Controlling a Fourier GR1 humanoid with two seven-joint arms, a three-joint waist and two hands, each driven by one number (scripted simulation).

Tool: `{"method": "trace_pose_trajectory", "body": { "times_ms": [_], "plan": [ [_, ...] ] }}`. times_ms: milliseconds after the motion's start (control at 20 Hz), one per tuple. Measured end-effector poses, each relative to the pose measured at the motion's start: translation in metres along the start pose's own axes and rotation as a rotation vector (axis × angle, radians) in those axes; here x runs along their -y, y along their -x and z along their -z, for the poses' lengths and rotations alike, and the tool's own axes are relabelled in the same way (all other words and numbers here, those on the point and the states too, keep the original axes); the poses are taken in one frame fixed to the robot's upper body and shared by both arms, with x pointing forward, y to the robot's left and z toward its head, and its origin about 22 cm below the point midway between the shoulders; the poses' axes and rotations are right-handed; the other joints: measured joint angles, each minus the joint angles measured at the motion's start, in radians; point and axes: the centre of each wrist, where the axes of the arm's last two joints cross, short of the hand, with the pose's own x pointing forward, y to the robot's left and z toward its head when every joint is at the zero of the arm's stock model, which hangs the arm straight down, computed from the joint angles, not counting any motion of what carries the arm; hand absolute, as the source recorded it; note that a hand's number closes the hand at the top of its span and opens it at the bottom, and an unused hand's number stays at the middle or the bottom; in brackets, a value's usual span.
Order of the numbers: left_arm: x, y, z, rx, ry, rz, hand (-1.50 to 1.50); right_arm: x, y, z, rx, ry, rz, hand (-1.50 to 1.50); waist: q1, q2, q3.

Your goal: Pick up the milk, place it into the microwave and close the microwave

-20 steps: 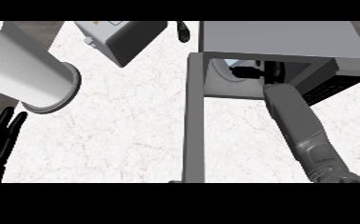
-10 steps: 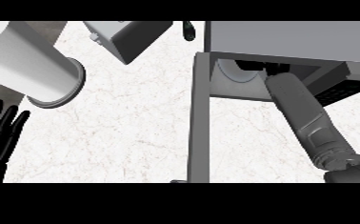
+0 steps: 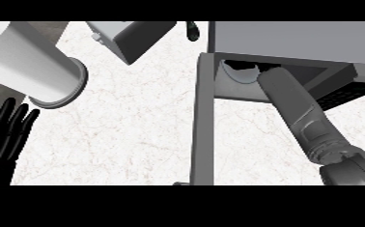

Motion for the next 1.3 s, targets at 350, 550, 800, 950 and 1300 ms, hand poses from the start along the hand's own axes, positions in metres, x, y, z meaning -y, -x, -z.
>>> {"method": "trace_pose_trajectory", "body": {
  "times_ms": [350, 550, 800, 950, 1300],
  "plan": [
    [0.001, 0.000, -0.006, -0.002, 0.004, 0.009, -1.50, -0.002, 0.000, -0.001, -0.014, 0.047, 0.024, -1.50, -0.008, -0.003, 0.000],
    [0.002, -0.001, -0.007, -0.007, 0.006, 0.011, -1.50, 0.003, 0.002, 0.001, -0.030, 0.090, 0.030, -1.50, -0.012, -0.005, 0.000],
    [0.007, -0.005, -0.011, -0.014, 0.006, 0.019, -1.50, 0.008, 0.007, 0.001, -0.025, 0.120, 0.032, -1.50, -0.020, -0.006, 0.002],
    [0.011, -0.003, -0.008, -0.014, 0.003, 0.018, -1.50, 0.012, 0.011, 0.002, -0.016, 0.141, 0.036, -1.50, -0.023, -0.002, 0.003],
    [0.014, -0.005, -0.013, -0.014, 0.000, 0.014, -1.50, 0.027, 0.026, 0.002, -0.017, 0.156, 0.063, -1.50, -0.028, -0.003, 0.004]
  ]
}}
